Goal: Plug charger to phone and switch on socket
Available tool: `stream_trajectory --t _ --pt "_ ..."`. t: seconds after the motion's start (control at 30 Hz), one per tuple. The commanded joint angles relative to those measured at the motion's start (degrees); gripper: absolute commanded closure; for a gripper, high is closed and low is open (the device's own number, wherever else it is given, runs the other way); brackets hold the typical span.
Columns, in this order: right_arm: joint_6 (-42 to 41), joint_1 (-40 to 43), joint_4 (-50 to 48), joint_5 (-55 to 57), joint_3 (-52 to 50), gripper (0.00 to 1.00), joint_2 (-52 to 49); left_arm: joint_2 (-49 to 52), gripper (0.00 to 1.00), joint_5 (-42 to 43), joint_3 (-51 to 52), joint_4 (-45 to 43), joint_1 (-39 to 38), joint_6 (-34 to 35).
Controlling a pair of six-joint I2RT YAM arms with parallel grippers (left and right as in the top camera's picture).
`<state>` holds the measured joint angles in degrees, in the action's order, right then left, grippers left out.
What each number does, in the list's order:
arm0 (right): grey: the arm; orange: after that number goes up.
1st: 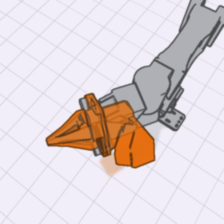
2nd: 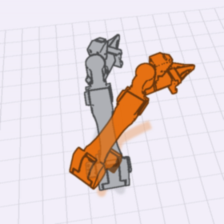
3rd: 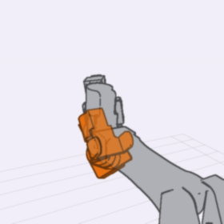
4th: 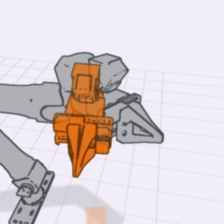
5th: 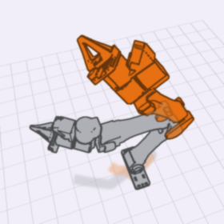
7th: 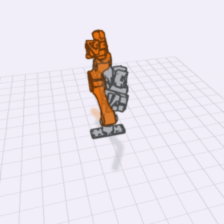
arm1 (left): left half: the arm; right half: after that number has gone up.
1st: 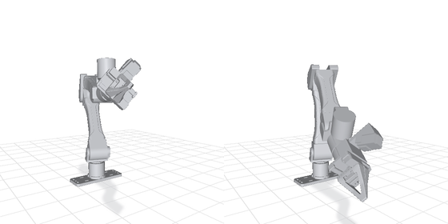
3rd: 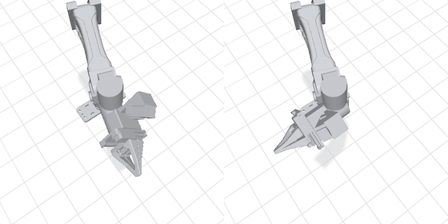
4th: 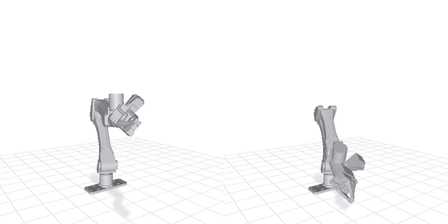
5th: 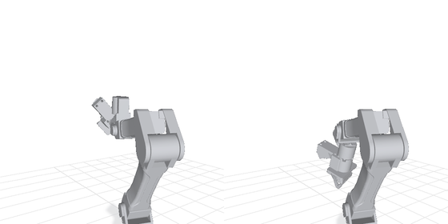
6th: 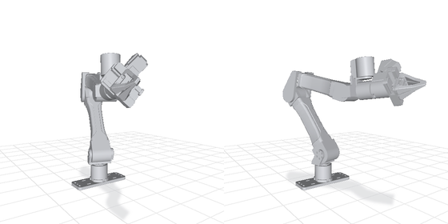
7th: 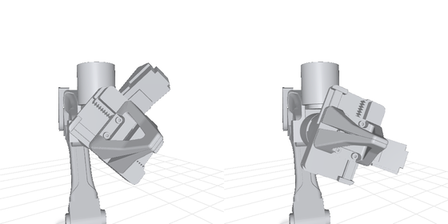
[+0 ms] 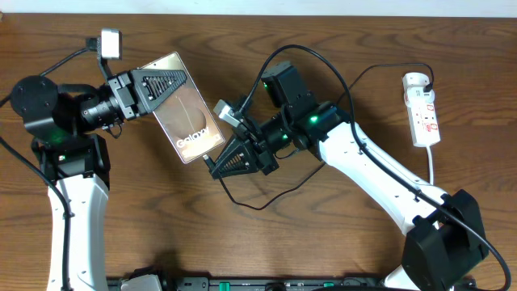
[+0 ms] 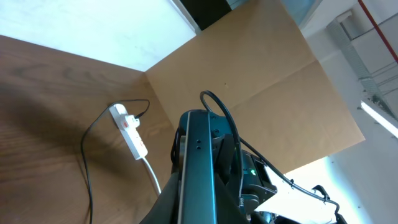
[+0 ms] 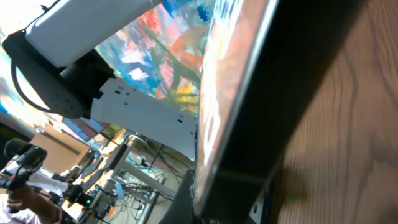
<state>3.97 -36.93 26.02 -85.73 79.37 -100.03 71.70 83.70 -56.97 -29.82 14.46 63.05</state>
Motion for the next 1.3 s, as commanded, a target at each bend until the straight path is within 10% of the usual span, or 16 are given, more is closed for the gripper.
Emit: stream_trajectory --t 0.0,1.27 --pt "-0.3 0.1 -0.1 0.1 -0.4 0.99 -0.5 -0.2 0.93 0.5 -0.3 -0.5 -0.1 -0.4" --pt "-1.0 1.3 -1.5 0.0 -0.4 0.99 -0.4 -0.2 0.92 1.4 -0.3 -0.5 -0.1 -1.5"
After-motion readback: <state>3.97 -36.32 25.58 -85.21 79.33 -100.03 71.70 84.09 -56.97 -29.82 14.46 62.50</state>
